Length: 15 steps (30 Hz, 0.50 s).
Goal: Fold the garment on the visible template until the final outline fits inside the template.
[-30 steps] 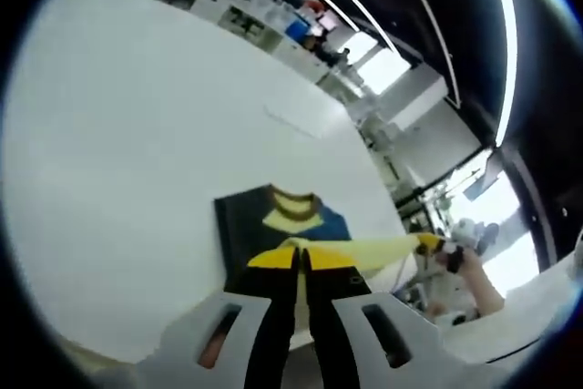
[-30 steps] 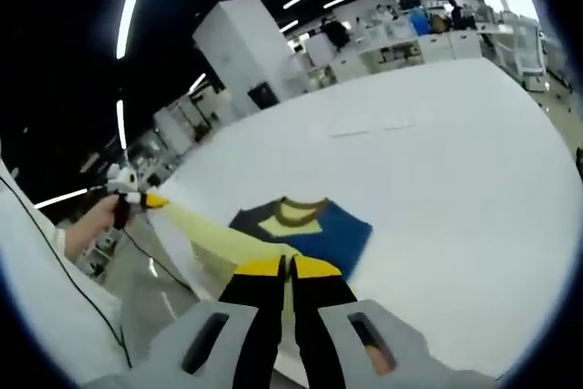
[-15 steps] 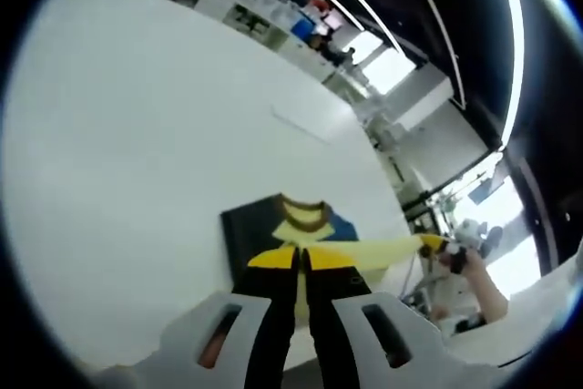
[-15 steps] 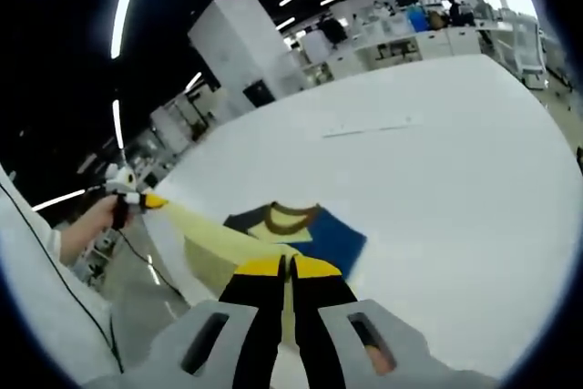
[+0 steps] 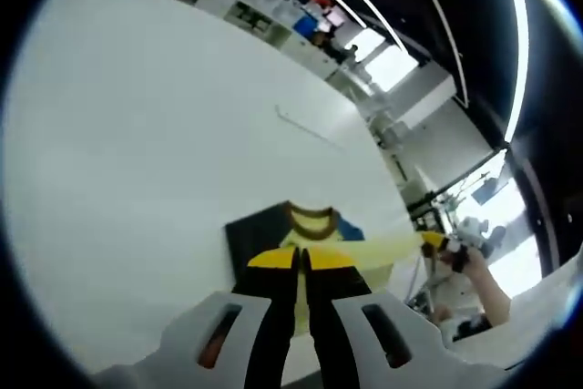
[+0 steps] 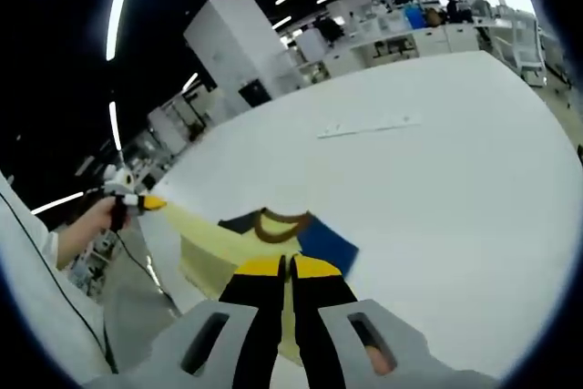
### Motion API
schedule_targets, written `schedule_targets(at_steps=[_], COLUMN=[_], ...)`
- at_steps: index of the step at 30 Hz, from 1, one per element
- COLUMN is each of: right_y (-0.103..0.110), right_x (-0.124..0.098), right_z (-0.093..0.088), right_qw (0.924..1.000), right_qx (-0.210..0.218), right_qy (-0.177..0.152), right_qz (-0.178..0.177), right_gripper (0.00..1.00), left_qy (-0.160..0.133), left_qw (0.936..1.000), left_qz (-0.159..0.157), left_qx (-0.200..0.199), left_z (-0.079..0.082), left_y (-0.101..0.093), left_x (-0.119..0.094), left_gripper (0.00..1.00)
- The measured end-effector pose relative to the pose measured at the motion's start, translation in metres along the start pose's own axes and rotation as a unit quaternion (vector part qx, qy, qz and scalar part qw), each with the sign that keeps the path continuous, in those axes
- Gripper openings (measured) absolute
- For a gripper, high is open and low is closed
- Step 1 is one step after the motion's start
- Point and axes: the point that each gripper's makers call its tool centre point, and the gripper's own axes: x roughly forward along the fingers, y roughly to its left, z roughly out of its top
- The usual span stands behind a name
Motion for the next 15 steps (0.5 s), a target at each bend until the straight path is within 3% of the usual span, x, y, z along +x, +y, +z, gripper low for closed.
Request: schedule_targets(at_steps=[15], right_y=[-0.020], right_x=[0.025], right_z=[-0.003], right_qw=[0.9999], right_qx=[0.011], right_qy=[0.011], right_qz=[-0.002], right_gripper=[0.03], left_qy=[0.010], left_qw=[0.9998], left_qz=[0.012], left_qx=[-0.013], left_z=[0.001], left_y=[0.018], left_x=[0.024], left_gripper=[0.00])
